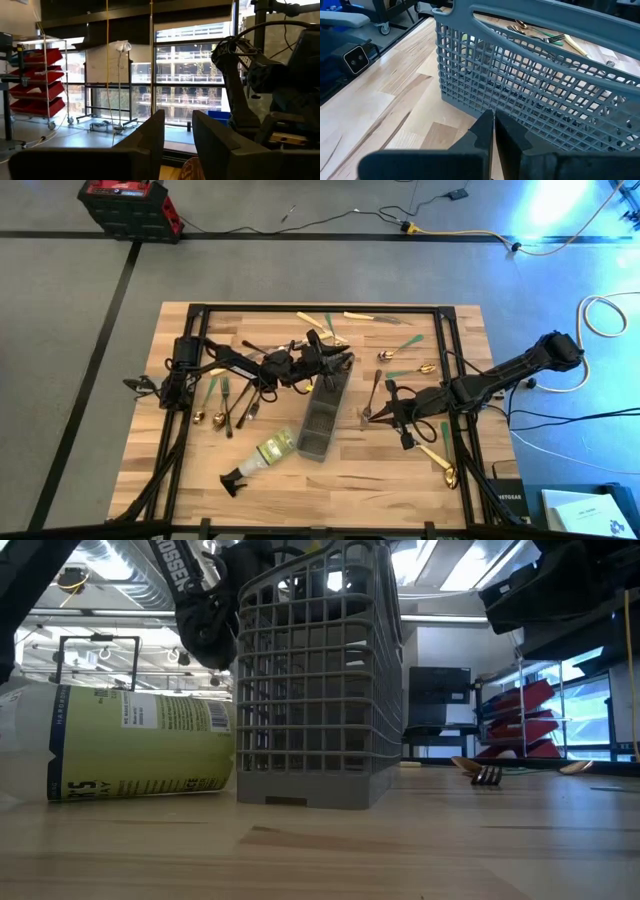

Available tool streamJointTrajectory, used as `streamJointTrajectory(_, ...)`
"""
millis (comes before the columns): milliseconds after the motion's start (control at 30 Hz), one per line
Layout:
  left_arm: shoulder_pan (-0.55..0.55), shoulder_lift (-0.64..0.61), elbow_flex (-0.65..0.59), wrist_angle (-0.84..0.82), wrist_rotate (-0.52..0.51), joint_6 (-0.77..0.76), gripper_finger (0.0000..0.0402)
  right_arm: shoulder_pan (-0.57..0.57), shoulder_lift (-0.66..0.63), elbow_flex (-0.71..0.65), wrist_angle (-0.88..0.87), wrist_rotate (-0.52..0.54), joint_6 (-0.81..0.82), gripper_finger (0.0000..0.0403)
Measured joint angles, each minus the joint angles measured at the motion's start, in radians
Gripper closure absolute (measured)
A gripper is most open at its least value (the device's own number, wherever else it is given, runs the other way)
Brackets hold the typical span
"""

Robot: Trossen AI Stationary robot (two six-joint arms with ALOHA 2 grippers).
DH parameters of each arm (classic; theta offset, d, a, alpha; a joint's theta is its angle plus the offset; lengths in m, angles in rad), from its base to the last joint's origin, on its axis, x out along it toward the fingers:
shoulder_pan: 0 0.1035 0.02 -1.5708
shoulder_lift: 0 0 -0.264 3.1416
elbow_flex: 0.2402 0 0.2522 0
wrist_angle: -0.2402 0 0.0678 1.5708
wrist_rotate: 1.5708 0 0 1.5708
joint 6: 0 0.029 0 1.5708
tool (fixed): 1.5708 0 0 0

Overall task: Sort silverware
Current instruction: Put the fork into the silverware basket

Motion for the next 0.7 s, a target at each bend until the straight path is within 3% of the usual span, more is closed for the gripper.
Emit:
streamJointTrajectory(267,0.000,-0.003,0.000,0.013,0.000,0.025,0.0315,0.000,0.000,0.000,0.000,-0.008,0.000,0.0402)
streamJointTrajectory(400,-0.006,-0.030,-0.024,0.105,0.005,0.031,0.0315,0.000,0.000,0.002,-0.027,0.034,-0.013,0.0402)
streamJointTrajectory(533,-0.051,-0.159,-0.150,0.145,0.068,0.075,0.0315,-0.001,0.018,0.052,-0.236,0.151,-0.014,0.0402)
streamJointTrajectory(700,-0.112,-0.297,-0.349,0.139,-0.022,0.183,0.0321,-0.005,0.088,0.154,-0.463,0.234,-0.030,0.0402)
